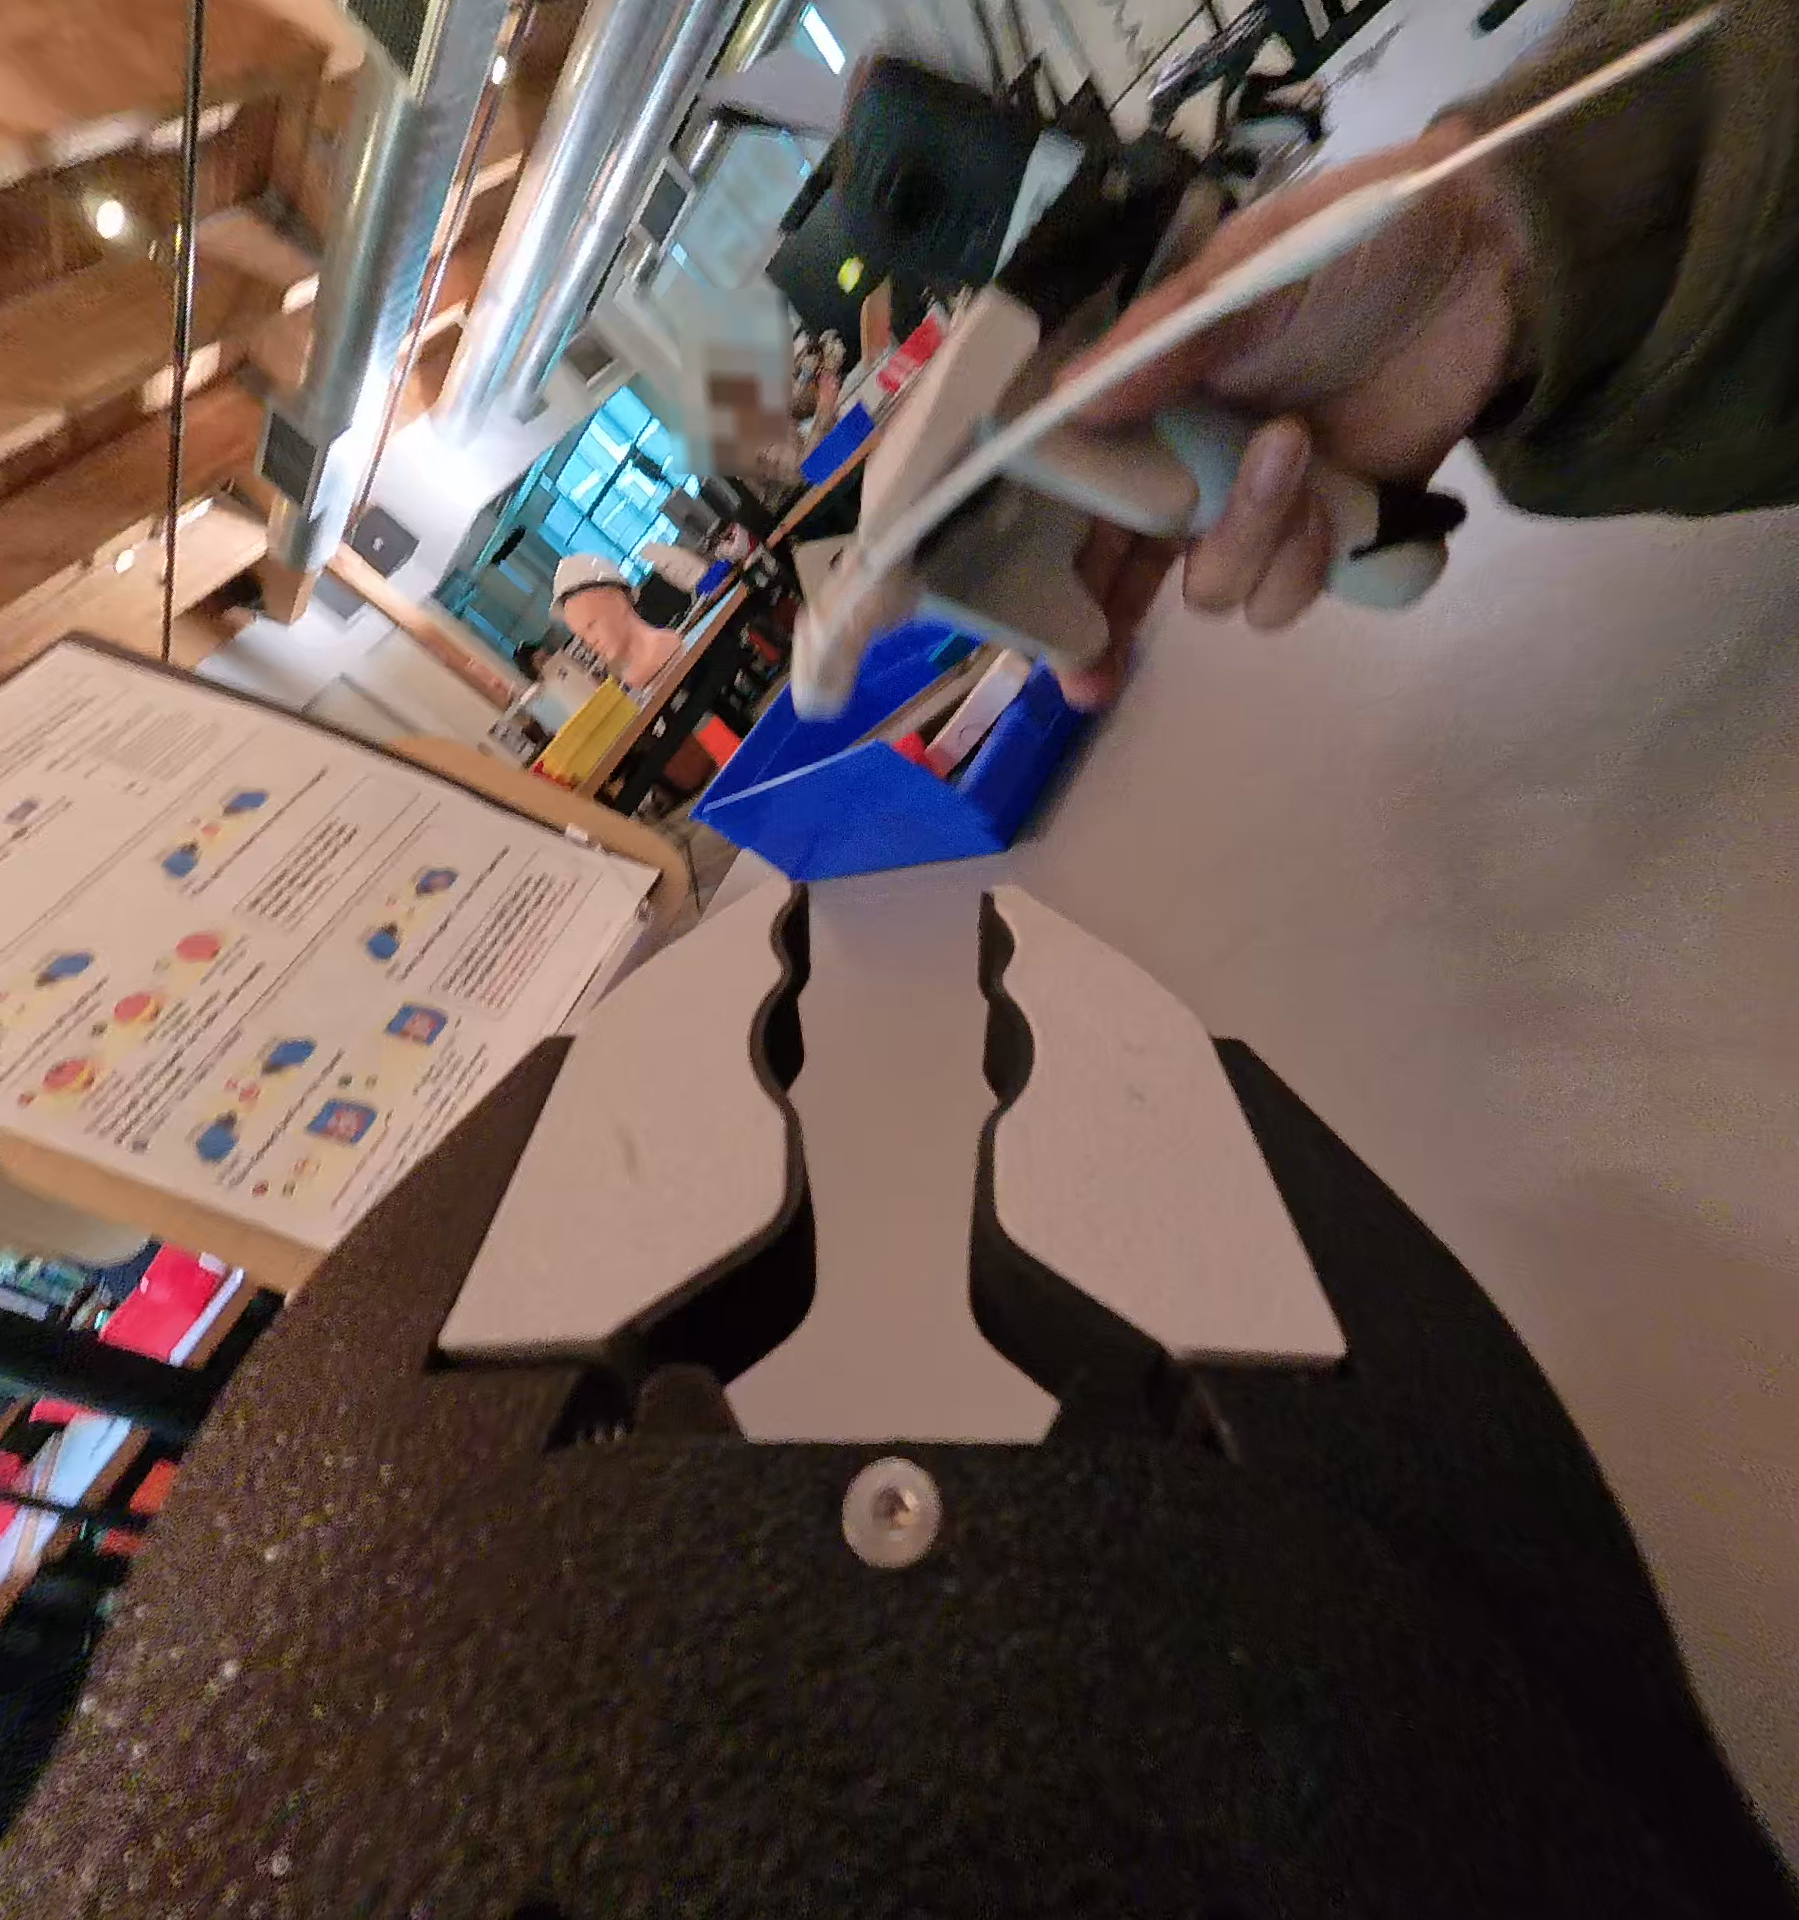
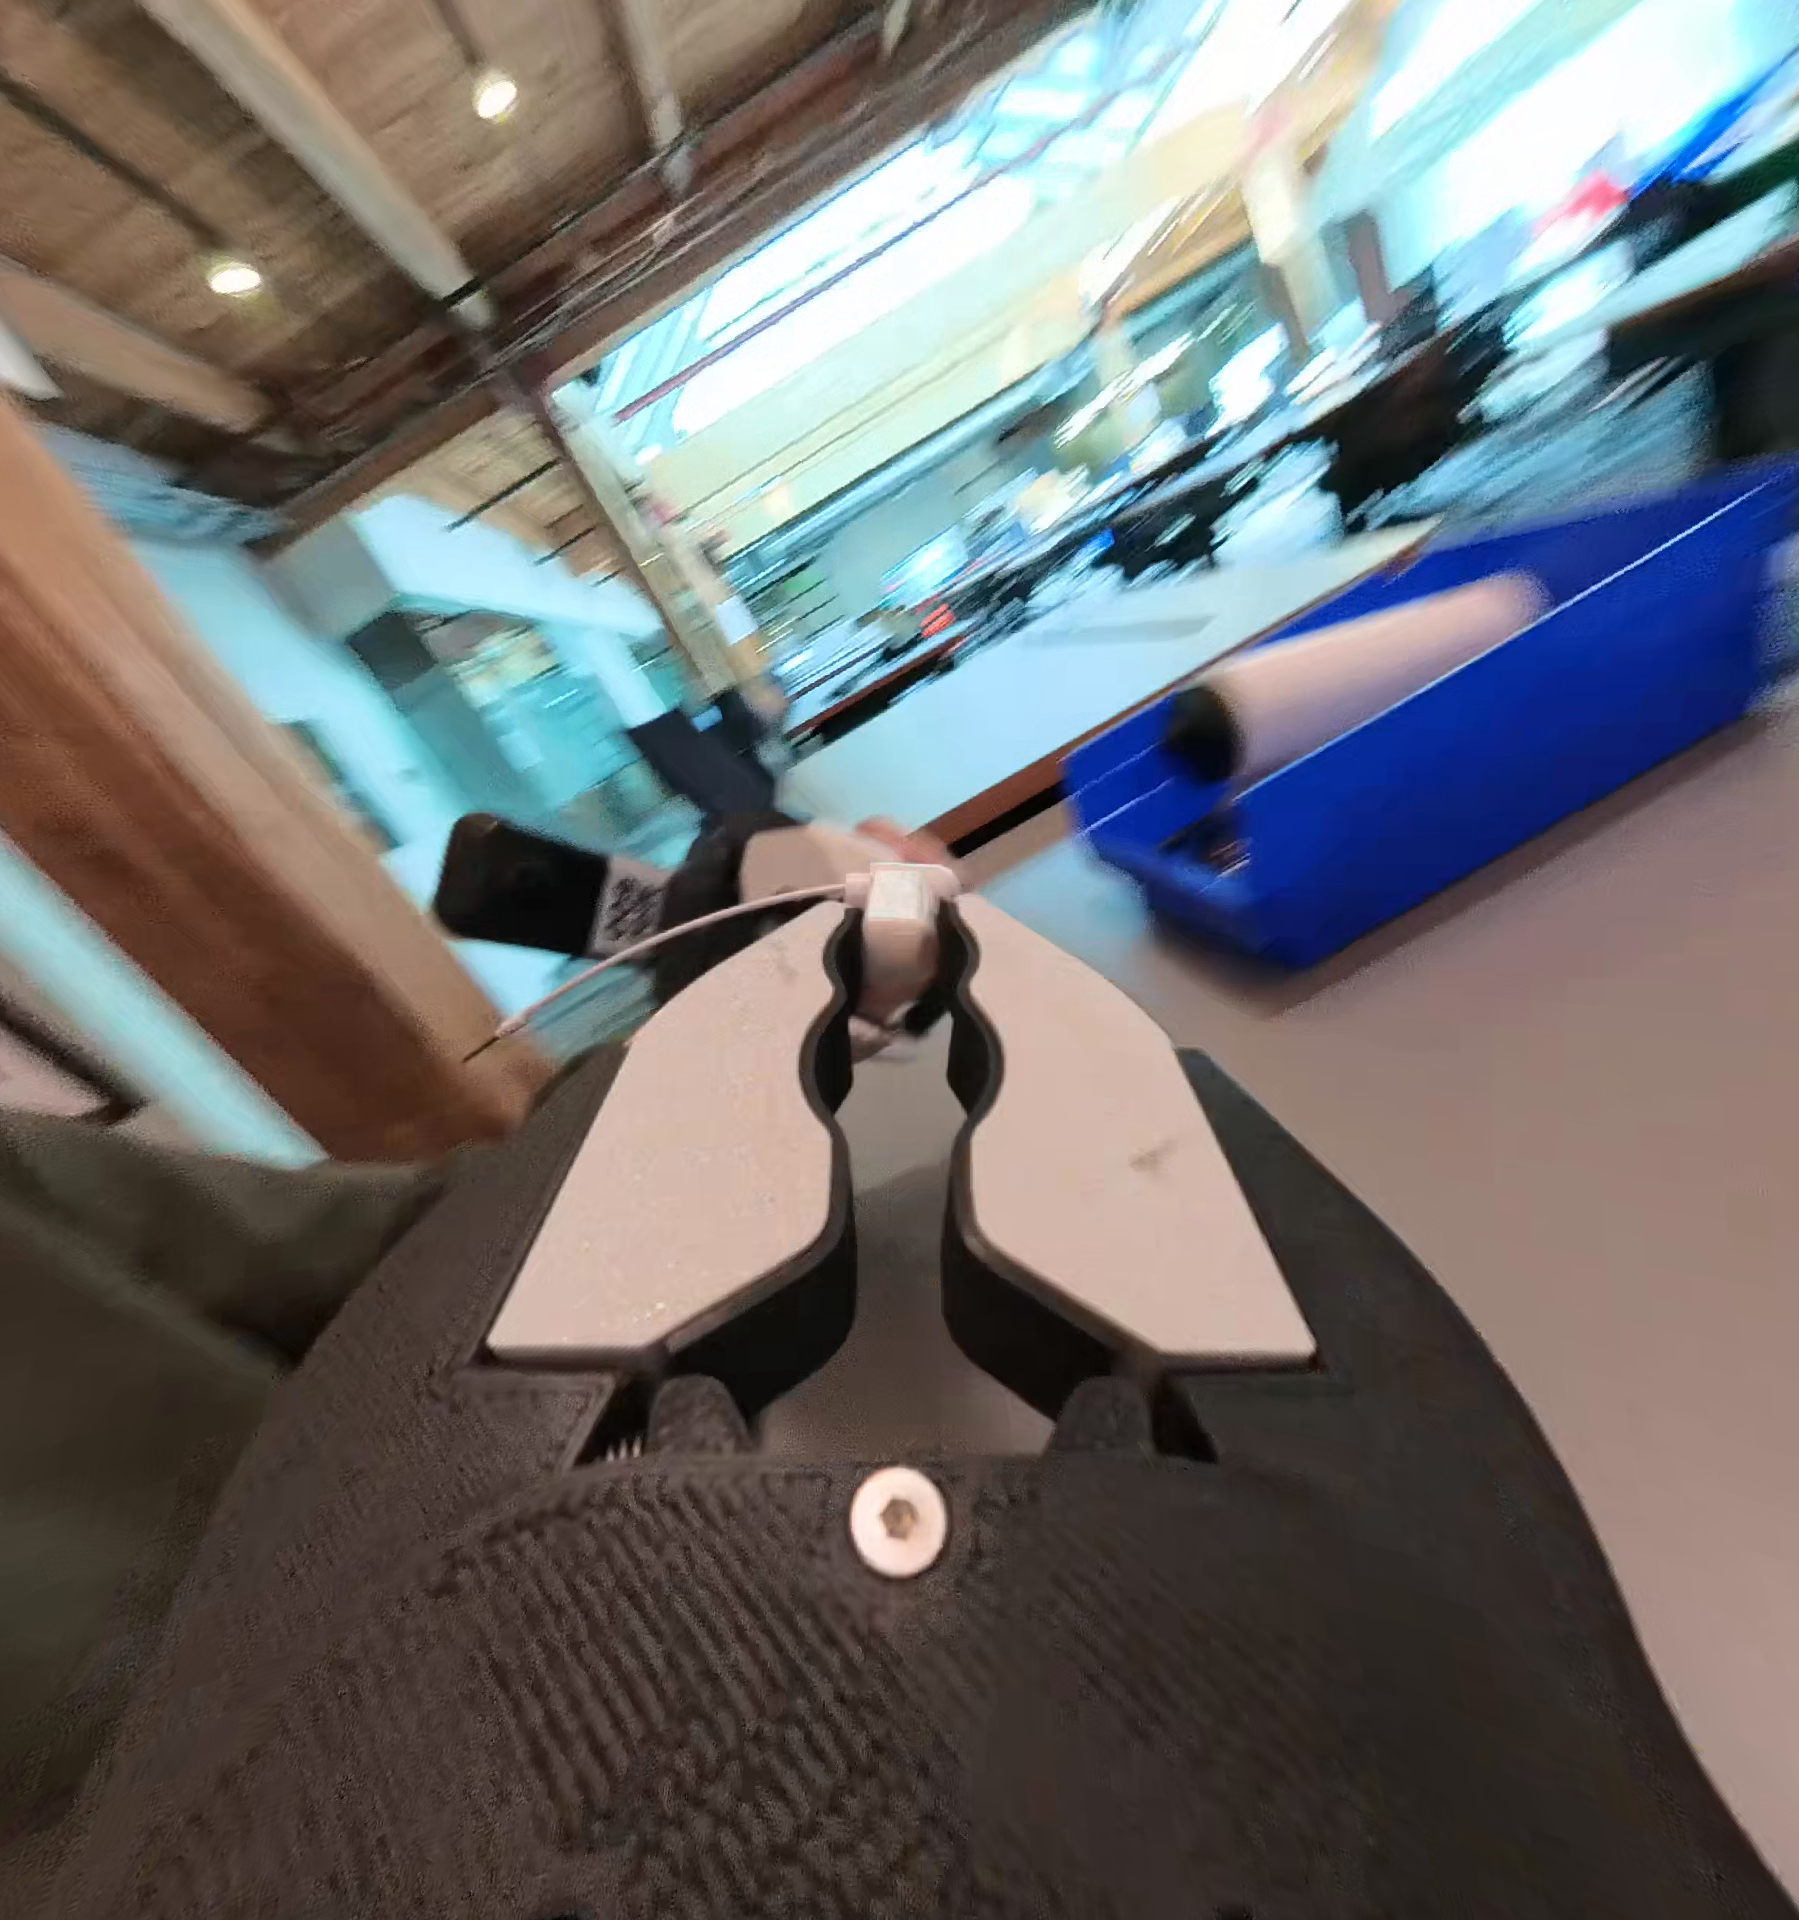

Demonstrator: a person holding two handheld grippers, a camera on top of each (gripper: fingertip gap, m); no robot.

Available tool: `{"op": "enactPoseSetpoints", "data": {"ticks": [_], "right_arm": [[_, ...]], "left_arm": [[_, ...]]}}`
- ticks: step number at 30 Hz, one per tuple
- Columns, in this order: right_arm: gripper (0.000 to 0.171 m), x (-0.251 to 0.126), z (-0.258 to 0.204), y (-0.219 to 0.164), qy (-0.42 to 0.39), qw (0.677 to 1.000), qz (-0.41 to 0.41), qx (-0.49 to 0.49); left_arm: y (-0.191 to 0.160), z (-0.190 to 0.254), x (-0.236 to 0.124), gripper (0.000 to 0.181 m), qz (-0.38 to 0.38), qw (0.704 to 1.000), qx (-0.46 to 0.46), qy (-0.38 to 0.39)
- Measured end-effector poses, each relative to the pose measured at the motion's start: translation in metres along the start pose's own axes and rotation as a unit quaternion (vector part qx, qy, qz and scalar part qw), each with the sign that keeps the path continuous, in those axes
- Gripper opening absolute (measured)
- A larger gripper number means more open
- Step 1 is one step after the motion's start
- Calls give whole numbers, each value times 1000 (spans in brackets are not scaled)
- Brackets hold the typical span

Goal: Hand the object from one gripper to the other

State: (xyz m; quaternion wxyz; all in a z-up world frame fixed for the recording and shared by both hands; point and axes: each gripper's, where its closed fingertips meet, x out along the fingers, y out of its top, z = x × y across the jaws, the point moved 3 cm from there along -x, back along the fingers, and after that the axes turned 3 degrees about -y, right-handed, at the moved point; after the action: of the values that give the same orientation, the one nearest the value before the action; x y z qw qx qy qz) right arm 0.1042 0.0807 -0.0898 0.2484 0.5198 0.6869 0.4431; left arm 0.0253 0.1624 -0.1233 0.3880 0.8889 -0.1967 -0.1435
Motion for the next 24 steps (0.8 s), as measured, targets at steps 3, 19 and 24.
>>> {"op": "enactPoseSetpoints", "data": {"ticks": [3,19,24], "right_arm": [[13,-59,27,54,-178,971,115,-109],[14,-251,196,108,-701,668,147,-202],[14,-237,222,95,-736,633,19,-239]], "left_arm": [[-13,-11,-4,30,-39,998,-30,27],[-35,-40,-21,24,-62,992,-87,62],[-51,-58,-38,21,-80,979,-155,106]]}}
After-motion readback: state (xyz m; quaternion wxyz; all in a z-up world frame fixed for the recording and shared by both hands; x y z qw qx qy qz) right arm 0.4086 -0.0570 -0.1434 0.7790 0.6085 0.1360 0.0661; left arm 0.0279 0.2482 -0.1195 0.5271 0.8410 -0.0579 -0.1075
